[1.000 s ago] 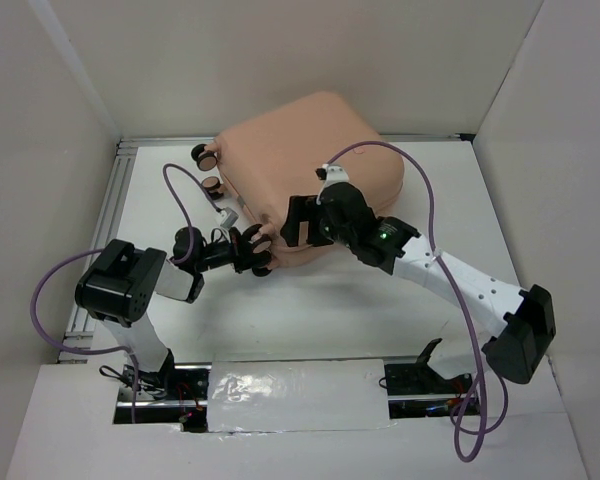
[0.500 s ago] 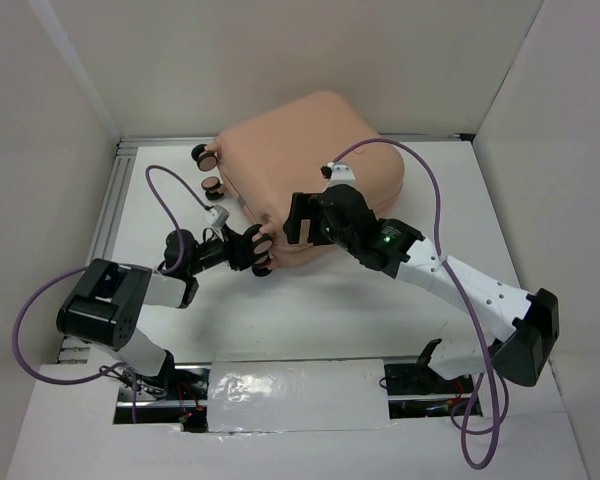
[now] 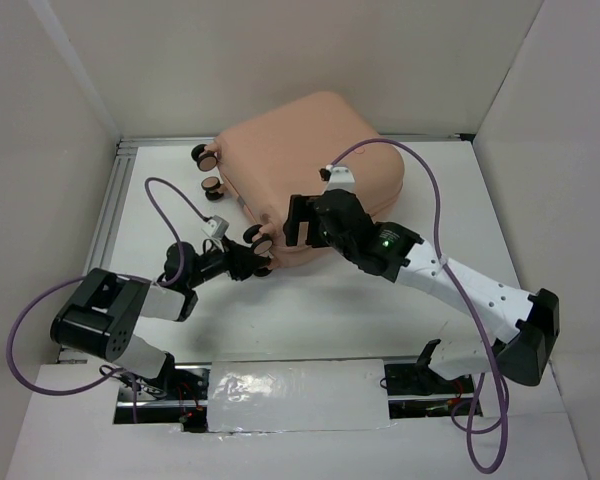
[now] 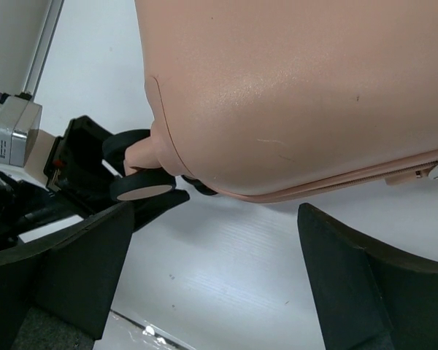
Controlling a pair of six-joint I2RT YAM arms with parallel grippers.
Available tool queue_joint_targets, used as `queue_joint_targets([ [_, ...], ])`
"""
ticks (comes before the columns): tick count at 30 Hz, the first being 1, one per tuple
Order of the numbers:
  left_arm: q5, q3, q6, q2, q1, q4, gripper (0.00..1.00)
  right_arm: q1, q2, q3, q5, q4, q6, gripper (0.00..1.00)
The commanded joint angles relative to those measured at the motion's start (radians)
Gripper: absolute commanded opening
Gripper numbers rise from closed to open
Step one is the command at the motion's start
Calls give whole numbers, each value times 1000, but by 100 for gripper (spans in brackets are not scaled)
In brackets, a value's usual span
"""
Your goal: Pack the luggage
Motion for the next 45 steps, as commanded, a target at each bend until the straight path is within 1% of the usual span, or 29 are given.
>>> queue_joint_targets([
  [1, -3, -16, 29, -28, -7, 119, 57, 7, -42, 16, 35, 12, -20, 99],
  [3, 20, -26, 38, -14, -7, 144, 57, 7, -42, 35, 35, -22, -29, 99],
  [5, 4, -41, 39, -5, -16, 180, 57, 7, -33, 35, 35, -22, -29, 99],
  [6, -20, -50, 29, 15, -16, 235, 58, 7, -33, 24, 35, -22, -29, 99],
  [8, -20, -61, 16, 43, -16, 292, 58, 7, -45, 7, 35, -10, -29, 99],
  [10, 12, -36, -16, 89, -16, 345, 58, 7, -56, -13, 35, 1, -18, 99],
  [13, 12, -22, -38, 153, -27, 408, 58, 7, -56, -13, 35, 1, -18, 99],
  [15, 12, -12, -50, 189, -37, 490, 58, 7, -47, -13, 26, 1, -18, 99],
  [18, 12, 13, -73, 236, -37, 543, 58, 7, -38, -4, 26, -8, -18, 99],
  [21, 12, 33, -83, 249, -46, 553, 58, 7, -38, -4, 26, -8, -18, 99],
  [25, 3, 53, -44, 236, -46, 511, 57, 7, -38, -4, 37, -8, -18, 99],
  [26, 16, 53, -44, 226, -46, 484, 55, 7, -38, -4, 37, -8, -18, 99],
  [29, 50, 83, -44, 226, -46, 471, 51, 7, -38, -13, 46, -8, -27, 99],
  [34, 40, 103, -44, 216, -46, 451, 42, 7, -38, -13, 46, -8, -27, 99],
  [37, 49, 126, -35, 207, -46, 413, 37, 7, -29, -13, 35, 3, -27, 99],
  [40, 58, 126, -35, 207, -46, 411, 34, 7, -29, -13, 26, 3, -27, 99],
  [41, 58, 126, -46, 207, -46, 421, 34, 7, -19, -13, 26, 3, -27, 99],
  [44, 69, 136, -46, 198, -36, 421, 44, 7, -19, -22, 17, 3, -27, 99],
  [45, 69, 136, -46, 198, -27, 421, 44, 7, -19, -22, 17, 12, -27, 99],
])
